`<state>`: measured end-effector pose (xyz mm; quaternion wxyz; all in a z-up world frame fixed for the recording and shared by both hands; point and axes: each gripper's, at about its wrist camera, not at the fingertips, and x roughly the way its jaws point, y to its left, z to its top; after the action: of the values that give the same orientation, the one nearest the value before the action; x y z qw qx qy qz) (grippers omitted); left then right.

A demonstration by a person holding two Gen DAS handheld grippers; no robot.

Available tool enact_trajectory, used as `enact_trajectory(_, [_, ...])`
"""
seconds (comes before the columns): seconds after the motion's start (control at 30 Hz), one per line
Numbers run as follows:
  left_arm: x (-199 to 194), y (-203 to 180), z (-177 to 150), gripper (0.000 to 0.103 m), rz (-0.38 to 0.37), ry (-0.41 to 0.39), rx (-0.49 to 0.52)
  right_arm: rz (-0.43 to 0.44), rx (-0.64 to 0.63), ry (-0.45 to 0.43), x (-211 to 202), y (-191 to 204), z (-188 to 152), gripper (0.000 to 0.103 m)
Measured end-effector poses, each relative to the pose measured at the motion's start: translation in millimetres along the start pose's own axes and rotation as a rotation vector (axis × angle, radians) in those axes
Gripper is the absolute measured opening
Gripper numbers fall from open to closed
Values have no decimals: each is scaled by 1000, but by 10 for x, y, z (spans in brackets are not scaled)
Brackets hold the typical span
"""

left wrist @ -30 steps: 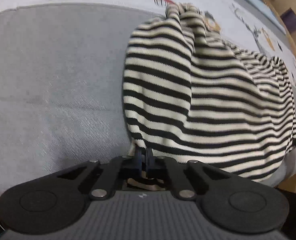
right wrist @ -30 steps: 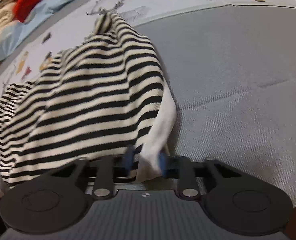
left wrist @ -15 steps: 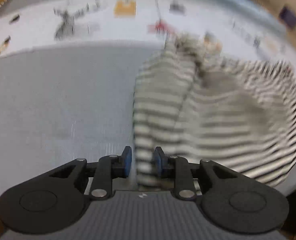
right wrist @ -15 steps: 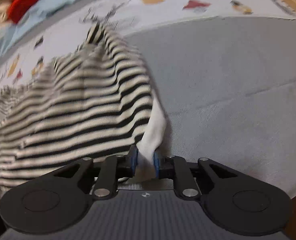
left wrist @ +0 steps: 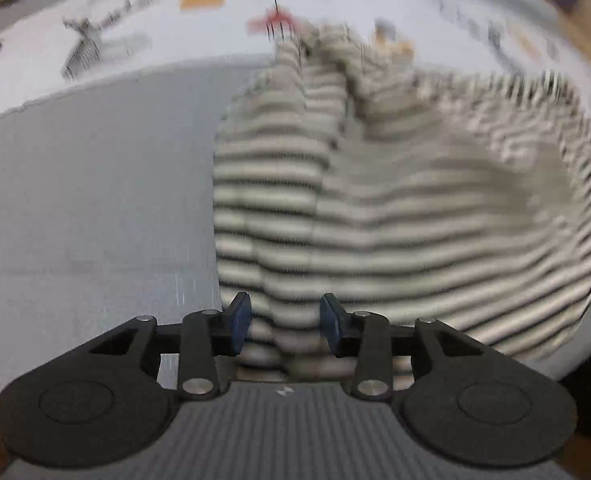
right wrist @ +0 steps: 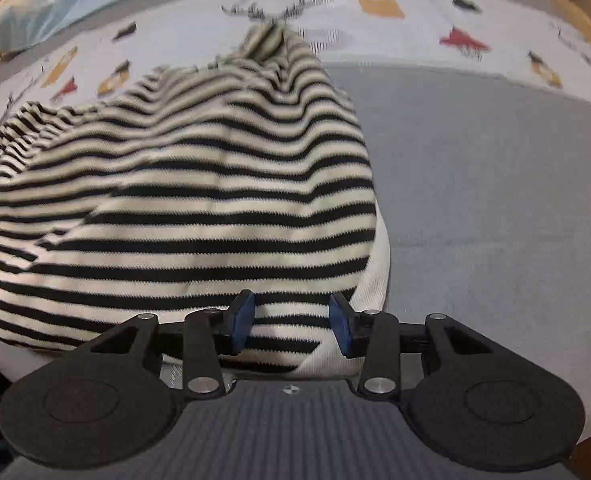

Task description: Fold small clothes

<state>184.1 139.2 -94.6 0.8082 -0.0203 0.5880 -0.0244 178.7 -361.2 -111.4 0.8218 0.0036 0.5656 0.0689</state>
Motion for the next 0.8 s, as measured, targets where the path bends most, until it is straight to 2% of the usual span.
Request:
enact_trajectory(0.1, [-161,-85,77,43,-44,-111,-9,29,16,-83,-131,40,62,43])
enact_trajectory(0.23, [-207,-502,209,43,-73,-212,66,106,-7,-220,-285,150,138,43])
enact_trajectory(0.37, [-180,-976,335,43,-123,-275,134,181,-60,-259,-212,360,272,43])
enact_trajectory(0.47, [-35,-1234,429,38,-144,-264,161,230,-119,-241,-153,601,301,43])
enact_trajectory(0.53, [114,-1360,490,32,-109,-227,188,229,-177,-198,-44,752,305,43])
enact_trajectory(0.63, [405,-1378,539,30,-24,-114,182,146,-252,-63,229,926,258,44])
enact_trajectory(0.7, [505,-1341,537,30,7,-62,172,123,-286,-32,306,978,230,44])
enact_trajectory(0.8, [351,-1304,524,32,-21,-121,172,137,-273,-38,268,970,283,44])
